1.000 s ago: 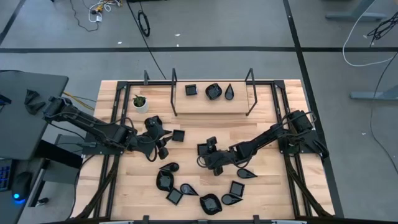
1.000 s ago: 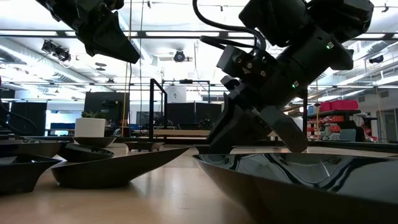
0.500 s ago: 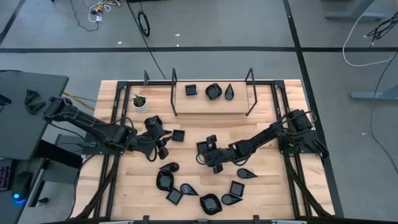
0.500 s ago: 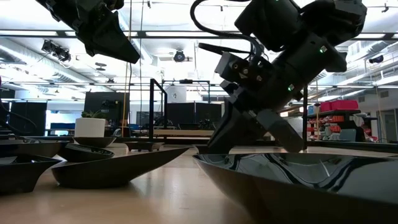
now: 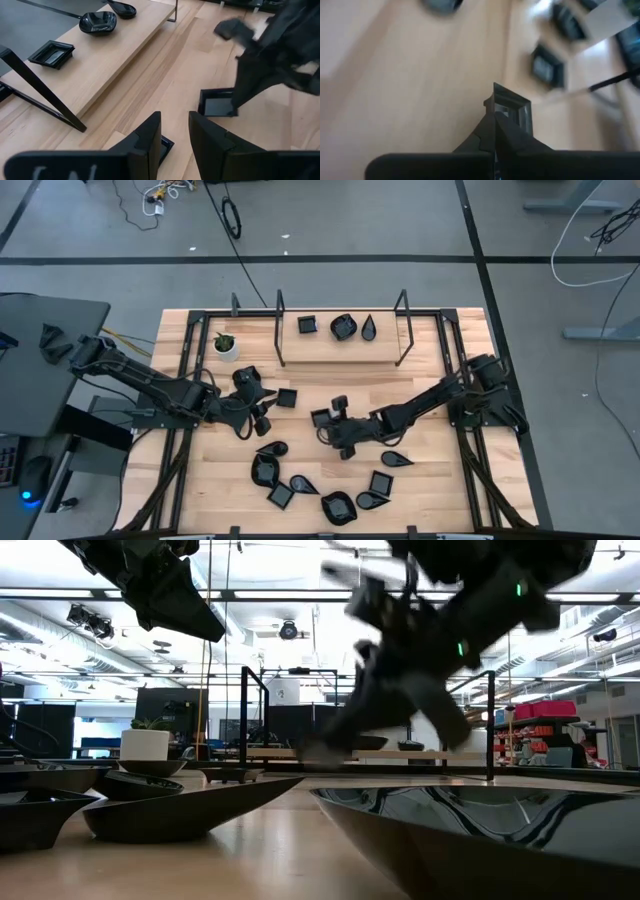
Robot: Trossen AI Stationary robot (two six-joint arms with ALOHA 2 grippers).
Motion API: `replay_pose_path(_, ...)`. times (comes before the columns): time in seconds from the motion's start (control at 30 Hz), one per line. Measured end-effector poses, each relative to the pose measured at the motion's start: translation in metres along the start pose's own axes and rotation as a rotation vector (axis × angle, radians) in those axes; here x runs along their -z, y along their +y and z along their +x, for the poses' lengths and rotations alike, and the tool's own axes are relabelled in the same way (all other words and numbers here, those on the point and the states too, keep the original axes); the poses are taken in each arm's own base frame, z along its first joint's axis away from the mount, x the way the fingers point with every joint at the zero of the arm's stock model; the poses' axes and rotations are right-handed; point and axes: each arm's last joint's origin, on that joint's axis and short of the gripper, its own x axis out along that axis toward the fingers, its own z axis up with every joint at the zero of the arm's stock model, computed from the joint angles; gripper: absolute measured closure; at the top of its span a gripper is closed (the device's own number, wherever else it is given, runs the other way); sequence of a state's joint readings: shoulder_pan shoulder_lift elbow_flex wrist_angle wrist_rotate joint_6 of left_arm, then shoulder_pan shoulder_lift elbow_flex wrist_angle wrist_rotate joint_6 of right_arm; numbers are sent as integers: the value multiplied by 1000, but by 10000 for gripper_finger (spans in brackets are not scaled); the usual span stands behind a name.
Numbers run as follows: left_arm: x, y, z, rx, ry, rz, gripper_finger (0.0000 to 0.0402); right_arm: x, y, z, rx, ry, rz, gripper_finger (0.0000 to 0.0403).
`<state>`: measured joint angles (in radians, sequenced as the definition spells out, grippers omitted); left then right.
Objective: Pick & Place Mini shaped plates
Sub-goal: Stack the black square bowl on top of the other black square bowl on the shelf
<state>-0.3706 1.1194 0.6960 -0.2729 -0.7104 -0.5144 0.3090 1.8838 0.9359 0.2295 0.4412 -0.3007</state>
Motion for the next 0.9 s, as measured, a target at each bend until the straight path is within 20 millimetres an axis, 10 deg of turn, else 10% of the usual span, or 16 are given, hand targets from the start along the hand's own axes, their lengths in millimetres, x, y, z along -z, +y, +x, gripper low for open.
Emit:
replay_pose_path(0.2,0,0,0,2,-4,-4,296,-36,-35,-15,144,-81,-58,402)
replay_pose_path(0.4,-1,-1,0,6,-13,-10,296,-54,-119,-3,267,-21,-76,402)
replay_pose_path(0.67,-1,-1,0,4,-13,-9,296,1,-221,17,245,22,-18,403)
replay_pose_path(0.9,-2,-1,0,4,-15,-11,296,41,-251,44,269,7,-1,403)
